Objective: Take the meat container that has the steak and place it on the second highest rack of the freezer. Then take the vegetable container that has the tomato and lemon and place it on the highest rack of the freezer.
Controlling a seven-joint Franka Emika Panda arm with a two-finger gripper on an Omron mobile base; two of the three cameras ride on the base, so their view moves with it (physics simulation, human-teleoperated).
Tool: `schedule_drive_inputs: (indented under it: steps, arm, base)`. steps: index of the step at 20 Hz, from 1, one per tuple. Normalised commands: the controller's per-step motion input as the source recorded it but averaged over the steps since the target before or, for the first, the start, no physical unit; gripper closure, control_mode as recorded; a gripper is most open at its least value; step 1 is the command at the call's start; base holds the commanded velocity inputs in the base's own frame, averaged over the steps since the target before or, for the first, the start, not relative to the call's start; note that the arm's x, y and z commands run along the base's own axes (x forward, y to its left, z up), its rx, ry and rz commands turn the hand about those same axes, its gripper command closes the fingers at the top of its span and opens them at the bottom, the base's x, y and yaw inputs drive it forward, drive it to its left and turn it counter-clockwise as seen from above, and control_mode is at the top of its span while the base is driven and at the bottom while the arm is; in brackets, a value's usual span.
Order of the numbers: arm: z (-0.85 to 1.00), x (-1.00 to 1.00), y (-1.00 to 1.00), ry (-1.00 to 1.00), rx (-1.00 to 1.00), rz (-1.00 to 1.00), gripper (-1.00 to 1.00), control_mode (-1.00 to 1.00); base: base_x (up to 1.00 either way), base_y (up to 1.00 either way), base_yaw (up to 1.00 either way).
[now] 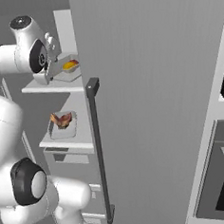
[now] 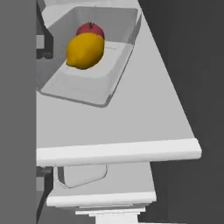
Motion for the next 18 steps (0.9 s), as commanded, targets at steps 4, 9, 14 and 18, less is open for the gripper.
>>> schedule_drive_inputs:
  steps: [4,9,14,18]
  arm:
    - [0.00,-1.00,0.00,-0.02,0.00,-0.06,-1.00,-1.00]
    - [0.00,-1.00,-0.05,0.02,0.00,-0.09,-1.00,-1.00]
    - [-0.04,-1.00,-0.14,0.15,0.02,-0.12,-1.00,-1.00]
    - [-0.32,-0.97,-0.15,0.27,0.03,-0.15,-1.00,-1.00]
  base:
    - [0.00,0.00,0.00]
    - [0.00,0.00,0.00]
    - [0.00,0.00,0.00]
    - [0.00,0.00,0.00]
